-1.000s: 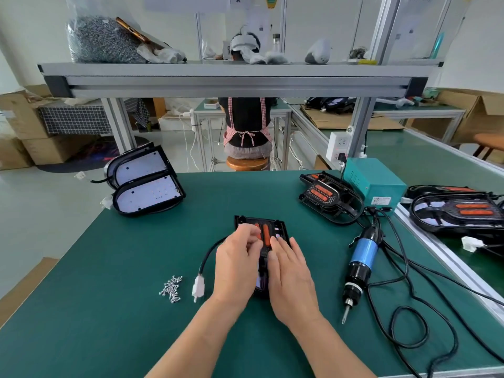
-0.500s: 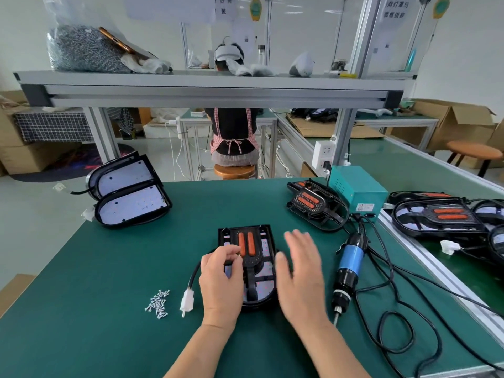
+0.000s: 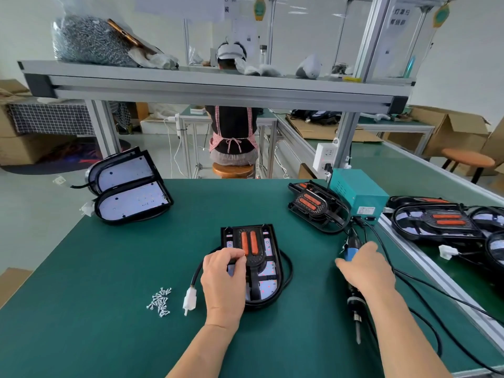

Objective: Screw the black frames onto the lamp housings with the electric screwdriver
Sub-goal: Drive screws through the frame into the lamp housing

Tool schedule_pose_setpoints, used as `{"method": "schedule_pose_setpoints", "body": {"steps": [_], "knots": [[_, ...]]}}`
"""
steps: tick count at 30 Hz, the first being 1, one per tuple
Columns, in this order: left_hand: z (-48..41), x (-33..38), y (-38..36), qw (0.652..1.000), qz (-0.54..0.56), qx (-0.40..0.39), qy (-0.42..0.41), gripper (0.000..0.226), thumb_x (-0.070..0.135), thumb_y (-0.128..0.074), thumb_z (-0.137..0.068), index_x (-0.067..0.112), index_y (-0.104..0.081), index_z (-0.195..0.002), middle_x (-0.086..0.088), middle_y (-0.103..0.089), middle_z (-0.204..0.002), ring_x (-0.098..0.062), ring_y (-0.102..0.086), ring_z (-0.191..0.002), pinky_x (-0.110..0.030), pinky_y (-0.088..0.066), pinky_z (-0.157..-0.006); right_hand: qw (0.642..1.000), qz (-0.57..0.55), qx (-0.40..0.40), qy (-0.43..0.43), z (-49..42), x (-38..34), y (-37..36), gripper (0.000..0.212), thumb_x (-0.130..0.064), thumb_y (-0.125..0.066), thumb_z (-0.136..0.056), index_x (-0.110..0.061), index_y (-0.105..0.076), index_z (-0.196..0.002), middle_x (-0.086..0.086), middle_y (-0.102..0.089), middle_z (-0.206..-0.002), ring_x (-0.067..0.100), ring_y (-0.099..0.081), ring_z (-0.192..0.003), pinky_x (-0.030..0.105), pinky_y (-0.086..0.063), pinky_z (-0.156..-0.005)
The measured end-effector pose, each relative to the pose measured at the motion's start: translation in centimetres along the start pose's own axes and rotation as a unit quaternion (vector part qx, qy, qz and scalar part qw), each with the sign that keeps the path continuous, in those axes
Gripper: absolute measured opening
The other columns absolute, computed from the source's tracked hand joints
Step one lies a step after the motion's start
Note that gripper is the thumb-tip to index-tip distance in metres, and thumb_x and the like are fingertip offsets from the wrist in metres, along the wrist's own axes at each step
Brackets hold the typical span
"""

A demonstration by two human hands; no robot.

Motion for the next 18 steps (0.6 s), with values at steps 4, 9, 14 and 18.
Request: {"method": "schedule_pose_setpoints", "body": {"steps": [4,9,14,18], "knots": [[0.0,0.0,-0.1,1.0,-0.006,-0.007,-0.006,0.037,0.0,-0.07,-0.089,0.035,-0.066,-0.081,0.018,-0.063,-0.088,-0.012,-0.056,-0.1,-0.004,-0.038,-0.078,0.997,-0.073,-0.006,-0.033,-0.4,0.8,0.1,0.05,-0.032,-0.075,-0.08,-0.002,-0.043,-0.105,0.01,-0.06,-0.086,0.029,-0.059,-0.076,0.034,-0.042,-0.061],[-0.1,-0.2,-0.2,1.0,-0.01,-0.01,-0.008,0.031,0.0,-0.07,-0.088,0.03,-0.069,-0.082,0.018,-0.064,-0.086,-0.012,-0.056,-0.1,-0.005,-0.038,-0.078,0.856,-0.502,-0.092,-0.078,1.0,0.9,-2.2,0.018,-0.009,-0.073,-0.082,-0.009,-0.055,-0.087,0.011,-0.053,-0.073,0.026,-0.051,-0.056,0.029,-0.044,-0.052],[0.0,0.0,-0.1,1.0,-0.014,-0.003,-0.013,0.033,-0.001,-0.07,-0.088,0.032,-0.068,-0.081,0.019,-0.064,-0.084,-0.009,-0.055,-0.1,-0.005,-0.038,-0.079,0.64,-0.732,-0.221,-0.08,4.5,-3.6,-3.5,0.014,-0.005,-0.064,-0.089,-0.008,-0.051,-0.087,0.009,-0.058,-0.066,0.016,-0.056,-0.048,0.022,-0.049,-0.043],[0.0,0.0,0.1,1.0,-0.01,0.003,-0.011,0.043,-0.002,-0.07,-0.087,0.039,-0.063,-0.078,0.016,-0.065,-0.083,-0.004,-0.054,-0.101,-0.003,-0.038,-0.078,0.457,-0.841,-0.276,-0.083,6.5,-6.1,-2.8,0.021,-0.008,-0.059,-0.079,-0.005,-0.054,-0.1,0.012,-0.056,-0.089,0.025,-0.056,-0.071,0.036,-0.053,-0.065]]}}
Point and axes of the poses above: each hand's wrist, its own z-axis away from the middle knuckle, its own y-axis out of the back of the hand, x = y × z, the point moved 8 cm from there along -z, towards the middle knuckle
